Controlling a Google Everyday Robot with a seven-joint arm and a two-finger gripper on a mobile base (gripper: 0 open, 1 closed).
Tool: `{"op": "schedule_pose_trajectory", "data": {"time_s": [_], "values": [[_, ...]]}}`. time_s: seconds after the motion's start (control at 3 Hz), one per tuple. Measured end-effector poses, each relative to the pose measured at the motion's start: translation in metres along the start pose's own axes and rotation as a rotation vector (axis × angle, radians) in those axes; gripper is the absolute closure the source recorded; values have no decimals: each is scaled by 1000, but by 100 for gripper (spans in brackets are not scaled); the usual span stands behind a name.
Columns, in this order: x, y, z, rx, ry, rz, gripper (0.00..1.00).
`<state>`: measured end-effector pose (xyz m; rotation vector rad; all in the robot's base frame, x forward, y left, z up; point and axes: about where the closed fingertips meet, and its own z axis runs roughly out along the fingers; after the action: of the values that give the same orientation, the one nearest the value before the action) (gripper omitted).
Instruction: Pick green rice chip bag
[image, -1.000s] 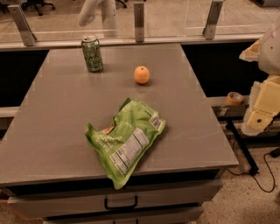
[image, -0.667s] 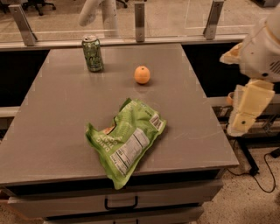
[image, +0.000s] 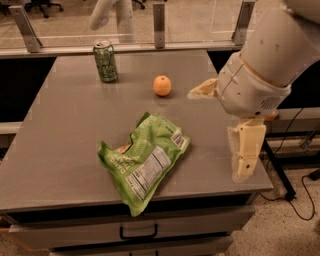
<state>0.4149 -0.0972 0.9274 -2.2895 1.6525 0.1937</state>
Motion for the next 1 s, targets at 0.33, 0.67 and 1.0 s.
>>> {"op": "schedule_pose_trajectory", "data": {"time_s": [0.33,0.67,1.0], "values": [[-2,-1,-2,12,1,-85,0],[-7,-2,-2,10,20,-96,0],[-33,-2,12,-13,6,-156,0]]}}
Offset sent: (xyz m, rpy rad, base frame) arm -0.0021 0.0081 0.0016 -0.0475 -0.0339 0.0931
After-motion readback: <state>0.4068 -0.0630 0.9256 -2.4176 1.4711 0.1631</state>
